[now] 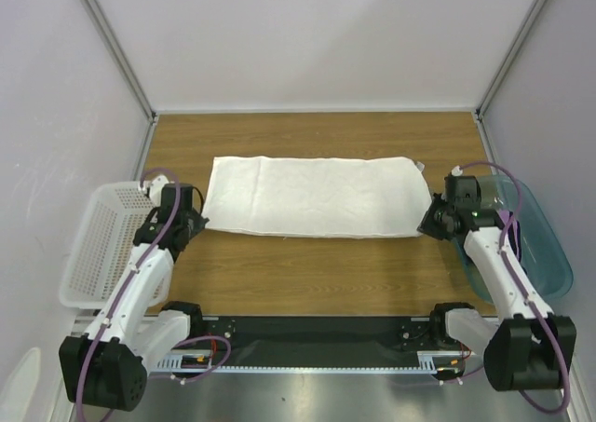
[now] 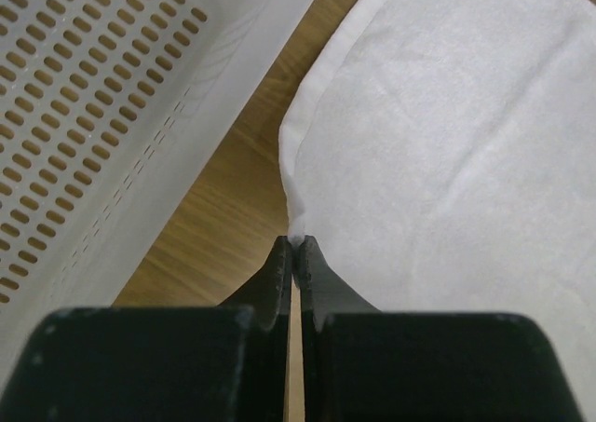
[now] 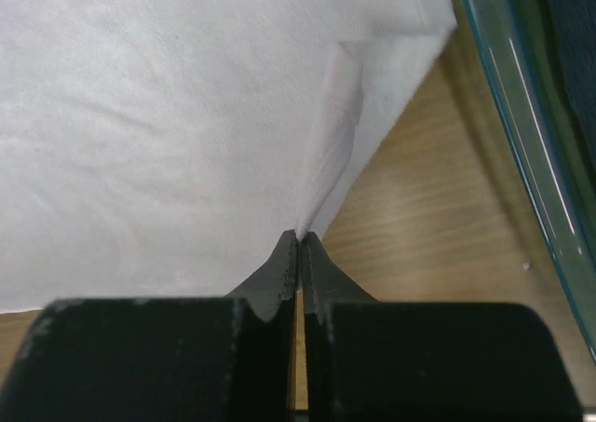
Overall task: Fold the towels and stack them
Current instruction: Flatten out the crumpled towel
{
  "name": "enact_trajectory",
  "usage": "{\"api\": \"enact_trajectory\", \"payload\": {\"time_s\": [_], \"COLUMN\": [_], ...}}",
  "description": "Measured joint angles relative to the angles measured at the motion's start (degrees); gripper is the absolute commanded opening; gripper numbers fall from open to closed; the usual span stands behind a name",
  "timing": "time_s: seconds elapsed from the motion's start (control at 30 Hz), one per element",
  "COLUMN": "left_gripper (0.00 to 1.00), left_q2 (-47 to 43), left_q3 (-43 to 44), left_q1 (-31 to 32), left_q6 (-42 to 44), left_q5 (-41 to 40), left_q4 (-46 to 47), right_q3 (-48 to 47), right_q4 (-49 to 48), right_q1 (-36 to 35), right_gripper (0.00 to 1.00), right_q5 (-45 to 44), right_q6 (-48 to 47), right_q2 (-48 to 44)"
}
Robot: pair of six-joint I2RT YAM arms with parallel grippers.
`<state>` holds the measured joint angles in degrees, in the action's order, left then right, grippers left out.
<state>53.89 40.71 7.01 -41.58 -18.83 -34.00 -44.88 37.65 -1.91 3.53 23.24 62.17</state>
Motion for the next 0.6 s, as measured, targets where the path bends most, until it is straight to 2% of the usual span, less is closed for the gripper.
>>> {"api": "enact_trajectory", "payload": {"time_s": [0.13,0.33,0.4,0.43,0.47,0.5,0.53,0.6], "left_gripper": [0.00,0.00,0.02,0.04,0.11,0.17,0.21,0.32], "left_q2": [-0.5,-1.2,-2.0,-2.5,-3.2,-3.9,-4.5,-6.0], "left_q3": [-1.5,-2.5,-2.6,-2.6,-2.6,-2.6,-2.6,-2.6], "left_q1": [0.0,0.0,0.0,0.0,0.0,0.0,0.0,0.0], "left_q6": [-0.8,-2.2,-2.6,-2.8,-3.0,-3.2,-3.5,-3.5], "left_q5": [0.1,0.0,-0.1,-0.1,-0.1,-0.2,-0.3,-0.3], "left_q4": [-2.2,-4.9,-5.9,-6.4,-6.9,-7.6,-8.1,-9.2], "right_q3": [0.9,2.8,2.9,2.9,2.9,2.9,2.9,2.9], "right_q4": [3.4,8.8,10.9,11.6,12.1,12.6,13.1,14.5], "right_q1": [-1.3,-2.8,-4.2,-5.0,-5.3,-5.4,-5.4,-5.4], "right_gripper": [0.00,0.00,0.04,0.17,0.25,0.42,0.49,0.54], "right_q5": [-2.5,-4.4,-5.7,-6.1,-6.3,-6.6,-6.8,-7.2], "right_q6": [4.0,10.8,12.9,14.3,15.1,16.2,17.5,18.9], "right_q2": [-4.7,-5.6,-6.5,-7.7,-8.8,-10.2,-11.6,-13.7]}}
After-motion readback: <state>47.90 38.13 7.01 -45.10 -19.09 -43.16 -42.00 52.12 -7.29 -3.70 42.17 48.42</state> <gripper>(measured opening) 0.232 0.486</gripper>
